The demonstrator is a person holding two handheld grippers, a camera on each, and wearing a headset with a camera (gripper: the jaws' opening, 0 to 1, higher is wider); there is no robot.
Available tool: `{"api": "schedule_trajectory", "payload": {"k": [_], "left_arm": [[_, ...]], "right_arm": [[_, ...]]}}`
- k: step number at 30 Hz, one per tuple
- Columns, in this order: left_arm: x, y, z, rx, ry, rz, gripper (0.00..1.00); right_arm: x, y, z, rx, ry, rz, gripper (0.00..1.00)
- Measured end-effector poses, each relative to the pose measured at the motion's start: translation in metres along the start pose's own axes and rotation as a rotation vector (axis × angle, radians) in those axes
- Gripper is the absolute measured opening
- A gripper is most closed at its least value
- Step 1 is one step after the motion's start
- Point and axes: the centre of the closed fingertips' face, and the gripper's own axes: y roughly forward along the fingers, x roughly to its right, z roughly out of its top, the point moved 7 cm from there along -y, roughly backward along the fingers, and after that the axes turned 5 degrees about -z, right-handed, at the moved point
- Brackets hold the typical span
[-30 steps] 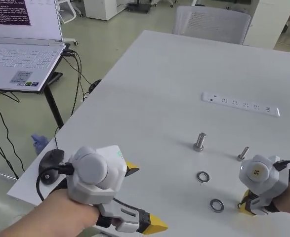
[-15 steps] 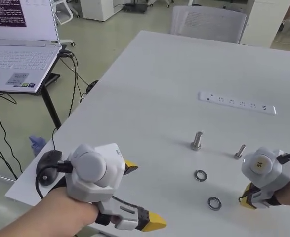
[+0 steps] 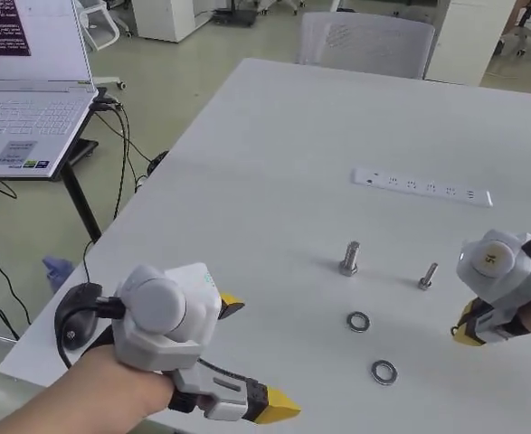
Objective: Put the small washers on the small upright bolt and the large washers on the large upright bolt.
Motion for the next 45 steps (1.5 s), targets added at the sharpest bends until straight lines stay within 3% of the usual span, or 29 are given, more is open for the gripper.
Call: {"api": "schedule_trajectory", "payload": {"k": [5, 17, 32, 45], "left_arm": [[-0.001, 0.0, 0.001, 0.0, -0.001, 0.0, 0.89], [-0.003, 0.0, 0.001, -0.008, -0.006, -0.002, 0.89], [-0.008, 0.001, 0.003, -0.009, -0.008, 0.0, 0.94], [-0.01, 0.004, 0.002, -0.008, -0.011, -0.002, 0.99]], "right_arm": [[0.003, -0.006, 0.005, 0.003, -0.001, -0.006, 0.12], [0.032, -0.016, 0.018, 0.02, 0.012, -0.039, 0.12], [0.067, -0.012, 0.039, 0.053, 0.019, -0.071, 0.12], [0.077, -0.001, 0.048, 0.074, 0.024, -0.075, 0.12]]}}
